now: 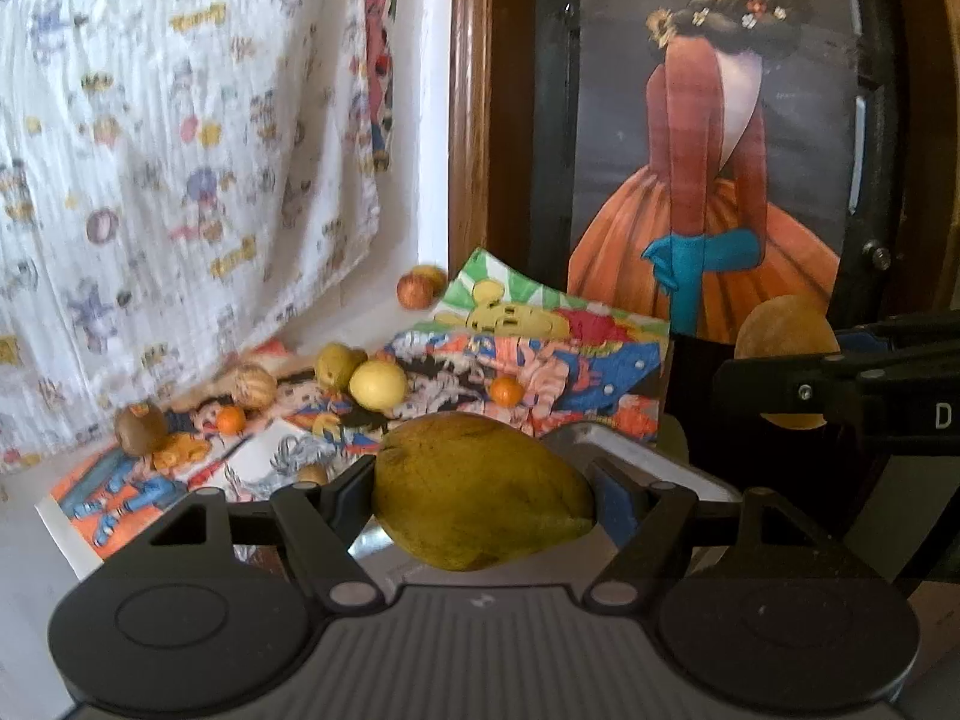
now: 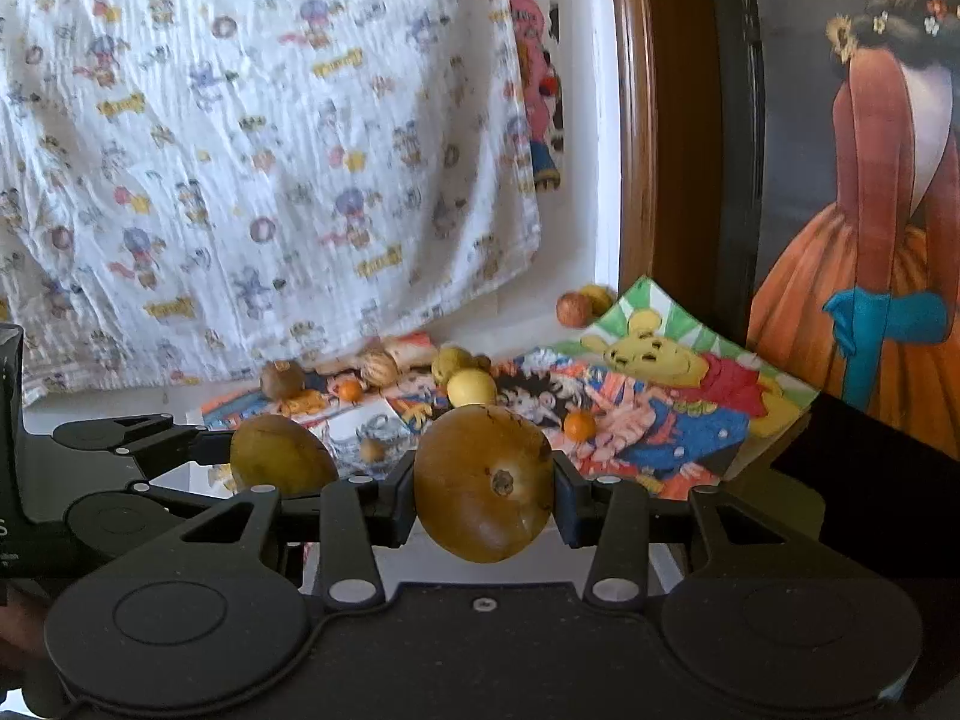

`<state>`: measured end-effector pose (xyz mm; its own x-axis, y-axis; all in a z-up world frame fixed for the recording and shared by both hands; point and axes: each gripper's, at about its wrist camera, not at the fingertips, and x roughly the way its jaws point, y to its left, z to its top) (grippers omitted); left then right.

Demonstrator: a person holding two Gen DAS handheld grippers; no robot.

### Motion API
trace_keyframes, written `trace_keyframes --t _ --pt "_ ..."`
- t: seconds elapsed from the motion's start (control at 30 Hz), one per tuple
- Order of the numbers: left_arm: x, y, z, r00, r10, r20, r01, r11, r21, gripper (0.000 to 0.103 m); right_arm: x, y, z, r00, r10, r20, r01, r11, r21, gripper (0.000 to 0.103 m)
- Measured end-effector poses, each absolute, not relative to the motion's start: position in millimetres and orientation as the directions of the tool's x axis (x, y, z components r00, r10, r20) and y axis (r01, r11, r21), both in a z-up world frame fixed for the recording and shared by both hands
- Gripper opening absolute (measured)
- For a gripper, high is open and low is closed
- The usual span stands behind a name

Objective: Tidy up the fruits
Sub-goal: 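Lift the pear with the left tool while the right tool carries the brown fruit over the metal tray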

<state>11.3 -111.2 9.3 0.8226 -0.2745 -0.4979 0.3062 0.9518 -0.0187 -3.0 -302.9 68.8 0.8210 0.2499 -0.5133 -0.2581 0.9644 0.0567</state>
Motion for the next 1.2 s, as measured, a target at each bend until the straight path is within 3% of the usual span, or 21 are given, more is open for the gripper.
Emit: trace_keyframes --t 0.33,0.73,1.2 --pt "48 -105 -35 0.763 -0.240 -0.600 0.261 0.964 -0.054 0.077 46 -301 18 0.742 0.263 -0.617 -0.252 0.962 0.106 0.046" --pt "74 -108 -77 0.701 -0.203 -0.684 0.229 0.972 -0.054 0.077 80 -307 -44 0.663 0.208 -0.719 -0.240 0.969 0.059 0.046" --pt "80 -114 -98 0.679 -0.186 -0.710 0.225 0.973 -0.040 0.078 89 -312 -77 0.619 0.183 -0.763 -0.232 0.972 0.045 0.046"
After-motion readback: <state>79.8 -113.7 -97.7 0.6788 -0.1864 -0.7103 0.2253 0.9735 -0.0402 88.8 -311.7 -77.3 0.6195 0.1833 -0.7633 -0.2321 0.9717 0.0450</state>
